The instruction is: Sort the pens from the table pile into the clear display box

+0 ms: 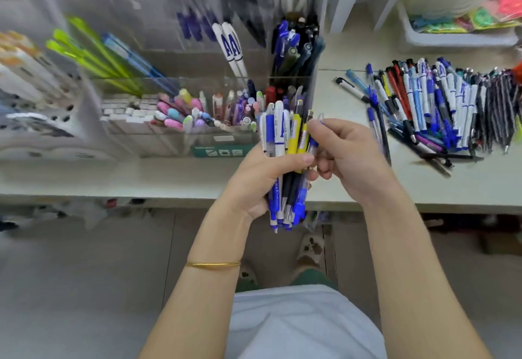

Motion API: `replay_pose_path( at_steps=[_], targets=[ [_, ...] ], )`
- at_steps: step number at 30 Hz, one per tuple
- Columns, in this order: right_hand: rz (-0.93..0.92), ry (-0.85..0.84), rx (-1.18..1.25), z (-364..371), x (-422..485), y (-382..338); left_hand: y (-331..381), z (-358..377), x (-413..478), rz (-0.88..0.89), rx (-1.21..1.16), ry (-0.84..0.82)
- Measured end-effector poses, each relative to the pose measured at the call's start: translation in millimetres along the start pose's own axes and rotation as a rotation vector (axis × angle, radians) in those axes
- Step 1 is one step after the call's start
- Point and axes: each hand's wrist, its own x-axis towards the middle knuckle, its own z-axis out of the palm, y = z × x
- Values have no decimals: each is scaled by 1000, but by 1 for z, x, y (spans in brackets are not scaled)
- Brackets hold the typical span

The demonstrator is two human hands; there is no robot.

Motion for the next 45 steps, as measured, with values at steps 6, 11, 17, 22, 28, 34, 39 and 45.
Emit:
replay_pose_path(
  at_steps=[6, 11, 17, 22, 28, 34, 39, 45],
  targets=[
    [-8, -80, -5, 44, 2, -10, 16, -33, -23, 29, -22, 123],
    [-45, -61, -140, 66, 18, -21, 28, -44, -28, 33, -106, 265],
    [-91, -5, -167, 89, 30, -42, 30, -62, -34, -4, -84, 393],
    [-159, -146, -432, 116, 31, -51, 30, -71, -34, -10, 143, 405],
    [-253, 37, -840, 149, 30, -45, 40, -88, -29, -66, 271, 348],
    [-65, 197, -487, 154, 30, -45, 50, -105, -29, -123, 411, 166],
    [63, 231, -253, 144, 24, -42, 54, -114, -28, -199, 485, 33],
    [77, 267, -198, 132, 22, -36, 54, -113, -24, -273, 470, -80]
  ],
)
